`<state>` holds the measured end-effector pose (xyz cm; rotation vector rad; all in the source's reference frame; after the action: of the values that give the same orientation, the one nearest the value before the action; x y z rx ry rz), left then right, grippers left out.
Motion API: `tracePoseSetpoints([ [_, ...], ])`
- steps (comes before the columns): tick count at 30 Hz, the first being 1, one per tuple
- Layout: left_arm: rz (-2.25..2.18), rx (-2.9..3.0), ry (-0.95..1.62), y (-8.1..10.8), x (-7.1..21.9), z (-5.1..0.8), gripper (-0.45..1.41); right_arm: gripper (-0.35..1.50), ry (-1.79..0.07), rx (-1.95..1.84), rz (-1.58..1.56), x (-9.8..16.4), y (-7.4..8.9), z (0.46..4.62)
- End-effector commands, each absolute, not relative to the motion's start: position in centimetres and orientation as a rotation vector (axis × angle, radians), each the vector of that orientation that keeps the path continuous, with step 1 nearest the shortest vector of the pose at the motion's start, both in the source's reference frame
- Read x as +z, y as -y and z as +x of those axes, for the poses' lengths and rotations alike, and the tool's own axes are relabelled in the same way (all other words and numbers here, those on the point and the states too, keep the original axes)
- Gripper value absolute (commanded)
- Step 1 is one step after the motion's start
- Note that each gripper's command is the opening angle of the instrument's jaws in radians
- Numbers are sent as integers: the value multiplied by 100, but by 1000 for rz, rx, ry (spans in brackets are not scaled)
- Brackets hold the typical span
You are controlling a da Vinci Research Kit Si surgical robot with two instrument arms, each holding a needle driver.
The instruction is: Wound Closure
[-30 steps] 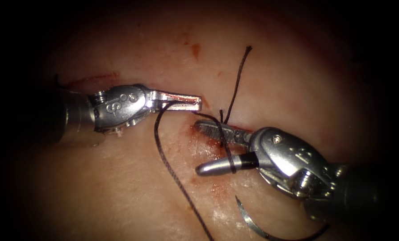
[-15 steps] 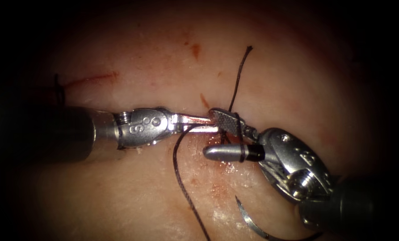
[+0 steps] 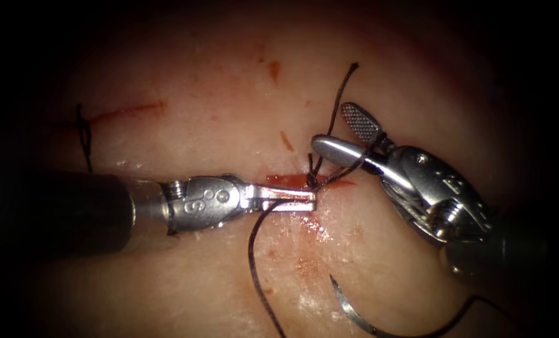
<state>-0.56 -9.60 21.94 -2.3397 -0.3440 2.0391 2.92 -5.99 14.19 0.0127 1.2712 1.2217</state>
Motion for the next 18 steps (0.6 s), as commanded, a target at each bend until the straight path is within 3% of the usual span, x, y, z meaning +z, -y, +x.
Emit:
tracePoseSetpoints([
  [1, -2334, 2035, 343, 962, 2200, -62, -45, 93, -1244, 1230, -1, 1428, 601, 303],
  [9, -2285, 2023, 321, 931, 2189, -65, -45, 93, -1087, 1304, 8, 1451, 611, 324],
  [18, -2240, 2032, 294, 902, 2199, -62, -45, 93, -1037, 1367, -52, 1462, 591, 300],
])
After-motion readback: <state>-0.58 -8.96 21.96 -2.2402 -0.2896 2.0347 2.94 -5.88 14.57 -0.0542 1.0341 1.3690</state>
